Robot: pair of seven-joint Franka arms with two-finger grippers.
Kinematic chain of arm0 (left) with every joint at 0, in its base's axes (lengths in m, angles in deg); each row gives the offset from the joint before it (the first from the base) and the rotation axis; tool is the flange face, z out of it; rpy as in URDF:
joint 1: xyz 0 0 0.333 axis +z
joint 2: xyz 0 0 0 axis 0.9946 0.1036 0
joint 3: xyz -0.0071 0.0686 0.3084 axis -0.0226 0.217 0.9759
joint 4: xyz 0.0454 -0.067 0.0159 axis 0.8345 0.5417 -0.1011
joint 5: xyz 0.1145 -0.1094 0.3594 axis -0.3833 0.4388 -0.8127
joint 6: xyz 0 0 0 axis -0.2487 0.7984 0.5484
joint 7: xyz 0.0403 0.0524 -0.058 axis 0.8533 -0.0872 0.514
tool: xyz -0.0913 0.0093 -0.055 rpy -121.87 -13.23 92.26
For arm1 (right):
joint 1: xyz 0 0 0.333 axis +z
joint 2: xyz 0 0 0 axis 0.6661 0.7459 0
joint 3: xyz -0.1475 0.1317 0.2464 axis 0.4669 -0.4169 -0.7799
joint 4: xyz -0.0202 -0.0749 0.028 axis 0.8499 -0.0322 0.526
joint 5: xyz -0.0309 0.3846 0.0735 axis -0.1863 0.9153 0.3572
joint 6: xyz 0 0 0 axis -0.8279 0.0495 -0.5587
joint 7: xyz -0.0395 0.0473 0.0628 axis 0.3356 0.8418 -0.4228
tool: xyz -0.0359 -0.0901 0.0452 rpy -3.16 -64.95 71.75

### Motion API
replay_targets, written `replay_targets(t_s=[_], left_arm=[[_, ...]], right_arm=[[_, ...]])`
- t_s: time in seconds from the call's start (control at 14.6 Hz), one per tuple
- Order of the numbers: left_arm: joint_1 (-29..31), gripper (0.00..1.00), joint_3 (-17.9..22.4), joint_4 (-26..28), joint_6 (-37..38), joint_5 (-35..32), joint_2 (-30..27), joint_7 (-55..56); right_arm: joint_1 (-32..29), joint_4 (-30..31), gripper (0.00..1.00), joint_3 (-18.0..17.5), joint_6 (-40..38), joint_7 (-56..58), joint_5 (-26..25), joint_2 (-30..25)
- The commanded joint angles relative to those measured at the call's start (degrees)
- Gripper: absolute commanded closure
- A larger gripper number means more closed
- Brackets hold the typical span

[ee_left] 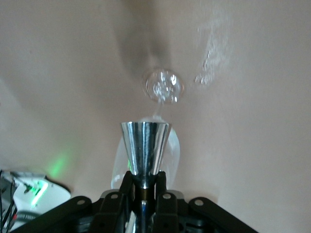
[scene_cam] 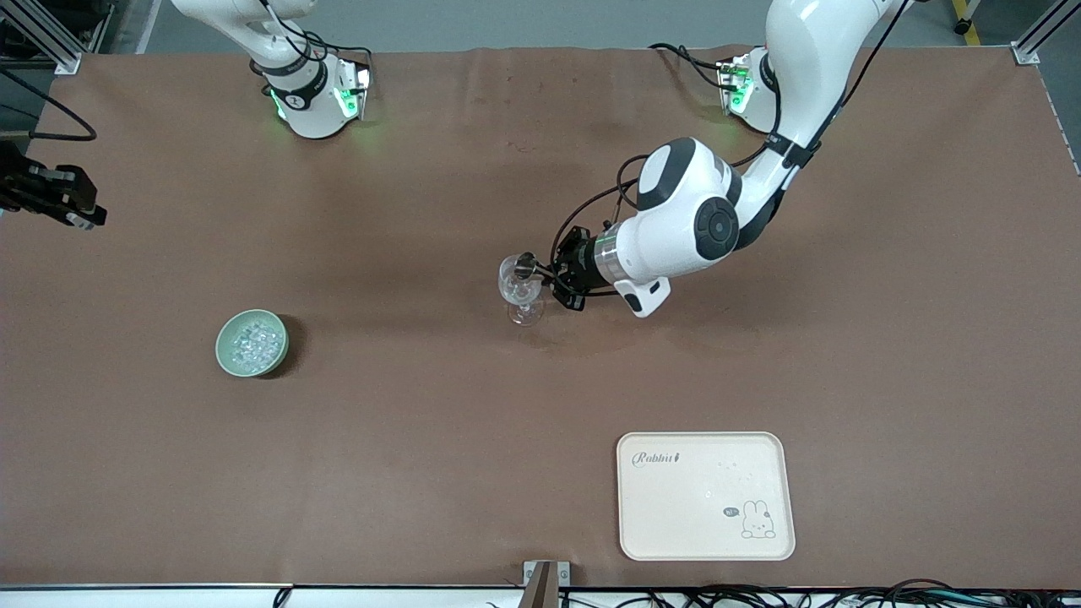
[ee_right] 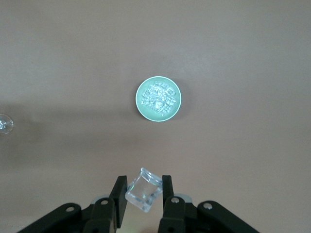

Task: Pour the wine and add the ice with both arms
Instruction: 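Carry the jigger with the left gripper while the right gripper lowers the ice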

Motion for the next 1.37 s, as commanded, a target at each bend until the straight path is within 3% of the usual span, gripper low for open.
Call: replay_targets(t_s=[0.0,0.21,0.62,0.96,1.3], left_arm=[[2.1,0.99,-0.4,-1.0,0.5,7.0,0.1,-7.5],[6.0,0.99,-0.5,-1.3,0.7,11.9,0.3,-13.6],[16.2,0.99,-0.5,-11.3,6.6,21.6,7.1,-21.8],[24.5,0.99,-0.5,-17.7,7.6,28.0,14.6,-28.8],[29.8,0.99,0.0,-23.5,7.0,31.6,23.9,-35.4]], right_arm=[[2.8,1.9,0.95,-0.1,0.4,-3.9,0.6,-1.1],[8.9,2.1,0.95,-0.1,0.7,-10.5,0.6,-1.1],[23.3,4.2,0.96,0.0,7.2,-26.3,0.5,-0.5],[36.6,4.1,0.97,0.0,15.9,-41.4,0.3,6.6],[44.1,3.6,0.97,0.0,25.1,-49.6,-0.3,14.2]])
